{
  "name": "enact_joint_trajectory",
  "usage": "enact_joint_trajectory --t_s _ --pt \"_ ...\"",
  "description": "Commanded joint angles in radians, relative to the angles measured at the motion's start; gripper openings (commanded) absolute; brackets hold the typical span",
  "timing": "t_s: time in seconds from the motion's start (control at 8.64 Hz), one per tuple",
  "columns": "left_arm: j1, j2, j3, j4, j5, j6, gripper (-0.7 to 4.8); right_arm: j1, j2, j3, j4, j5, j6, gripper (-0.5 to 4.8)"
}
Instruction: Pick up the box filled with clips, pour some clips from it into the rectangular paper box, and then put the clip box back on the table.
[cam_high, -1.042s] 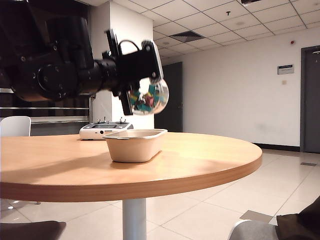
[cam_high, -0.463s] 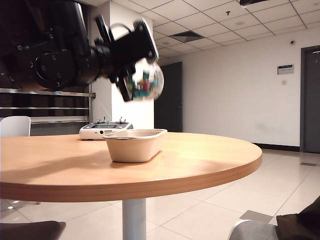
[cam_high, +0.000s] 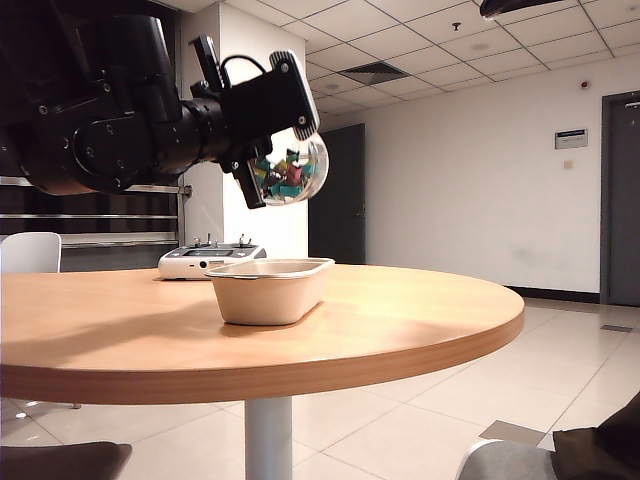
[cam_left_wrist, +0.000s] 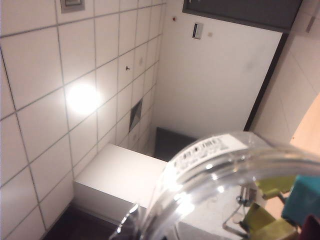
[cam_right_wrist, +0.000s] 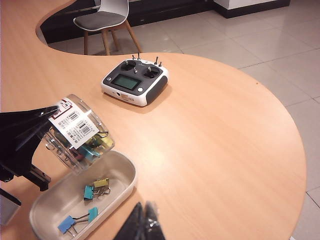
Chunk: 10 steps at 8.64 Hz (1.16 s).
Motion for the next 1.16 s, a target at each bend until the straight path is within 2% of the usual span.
enact_joint_trajectory --t_s 0.12,0.23,0.35,0.46,0.58,0.69,0.81,0.93,1.04,1.16 --pt "0.003 -0.005 0.006 -0.119 -0.051 -0.37 -0.07 0.0 -0.003 0.005 0.004 -0.005 -0.02 -0.06" --pt "0.003 -0.01 0.037 -0.462 -0.181 -0.779 -0.07 0.0 -0.002 0.005 0.005 -0.004 -0.02 -0.06" --pt "0.003 -0.01 0.065 -0.483 -0.18 -0.851 -0.07 0.0 -0.002 0.005 0.005 -0.005 -0.02 -0.06" --pt "0.003 -0.016 0.091 -0.485 -0.18 -0.979 -0.07 0.0 -0.002 0.005 0.005 -0.005 -0.02 -0.06" --pt "0.01 -0.028 0.124 -0.507 -0.081 -1.248 -0.07 0.0 -0.002 0.005 0.005 -0.005 -0.02 -0.06" --pt "0.024 -0.028 0.124 -0.518 -0.007 -1.399 -0.07 0.0 -0.002 0.005 0.005 -0.005 -0.02 -0.06" --pt "0.037 -0.044 0.125 -0.517 -0.04 -1.2 -0.07 0.0 -0.002 0.005 0.011 -0.005 -0.02 -0.06" --pt "0.035 -0.066 0.125 -0.516 -0.143 -0.848 -0.06 0.0 -0.002 0.005 0.012 -0.004 -0.02 -0.06" --pt "0.029 -0.072 0.125 -0.502 -0.198 -0.54 -0.07 0.0 -0.002 0.005 0.012 -0.004 -0.02 -0.06" --pt "0.029 -0.072 0.125 -0.501 -0.199 -0.244 -0.07 0.0 -0.002 0.005 0.014 -0.005 -0.02 -0.06"
